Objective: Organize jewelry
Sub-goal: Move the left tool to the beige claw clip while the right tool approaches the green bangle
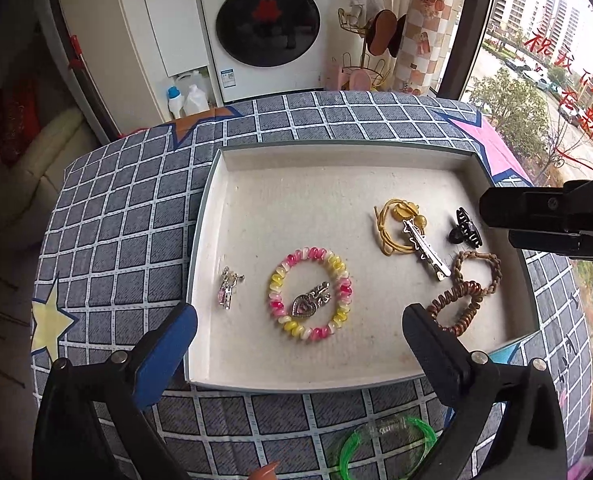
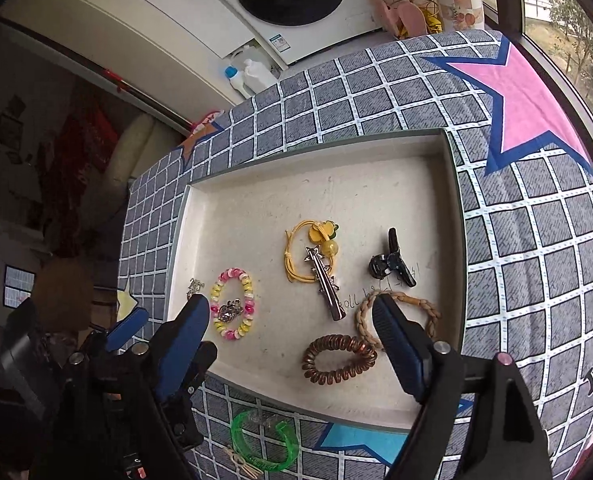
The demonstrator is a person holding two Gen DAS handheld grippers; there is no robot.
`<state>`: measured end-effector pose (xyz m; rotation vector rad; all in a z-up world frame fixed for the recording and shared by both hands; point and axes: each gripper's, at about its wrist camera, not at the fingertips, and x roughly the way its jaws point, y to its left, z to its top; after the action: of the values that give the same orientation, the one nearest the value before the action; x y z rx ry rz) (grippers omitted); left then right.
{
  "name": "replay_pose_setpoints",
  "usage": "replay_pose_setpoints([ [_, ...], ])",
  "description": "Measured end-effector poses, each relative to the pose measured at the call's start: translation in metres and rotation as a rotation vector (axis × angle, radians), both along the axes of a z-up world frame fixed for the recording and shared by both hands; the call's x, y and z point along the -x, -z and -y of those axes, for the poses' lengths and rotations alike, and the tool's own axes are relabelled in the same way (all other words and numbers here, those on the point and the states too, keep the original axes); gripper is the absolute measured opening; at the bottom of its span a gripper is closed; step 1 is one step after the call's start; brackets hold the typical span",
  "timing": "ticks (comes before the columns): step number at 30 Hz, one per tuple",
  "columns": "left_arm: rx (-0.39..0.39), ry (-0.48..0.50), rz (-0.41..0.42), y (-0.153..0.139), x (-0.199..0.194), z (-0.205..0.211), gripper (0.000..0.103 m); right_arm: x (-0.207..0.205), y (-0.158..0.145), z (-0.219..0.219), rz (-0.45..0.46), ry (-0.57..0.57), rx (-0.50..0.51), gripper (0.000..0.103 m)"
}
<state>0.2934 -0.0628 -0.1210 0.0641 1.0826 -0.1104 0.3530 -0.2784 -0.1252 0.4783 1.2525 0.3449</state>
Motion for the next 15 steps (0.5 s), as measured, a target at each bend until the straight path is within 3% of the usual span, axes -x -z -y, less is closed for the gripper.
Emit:
replay_pose_setpoints([
  [10,-0.009,-0.005,0.014,-0.008,0.033,-0.013,0.103,0.033,-0.019,0.004,0.069,0.052,-0.038,0.089],
  [15,-0.012,-0.003,0.006,-0.012,0.054,-0.023,0.103,0.047,-0.024,-0.003,0.046,0.034,-0.051,0.089],
])
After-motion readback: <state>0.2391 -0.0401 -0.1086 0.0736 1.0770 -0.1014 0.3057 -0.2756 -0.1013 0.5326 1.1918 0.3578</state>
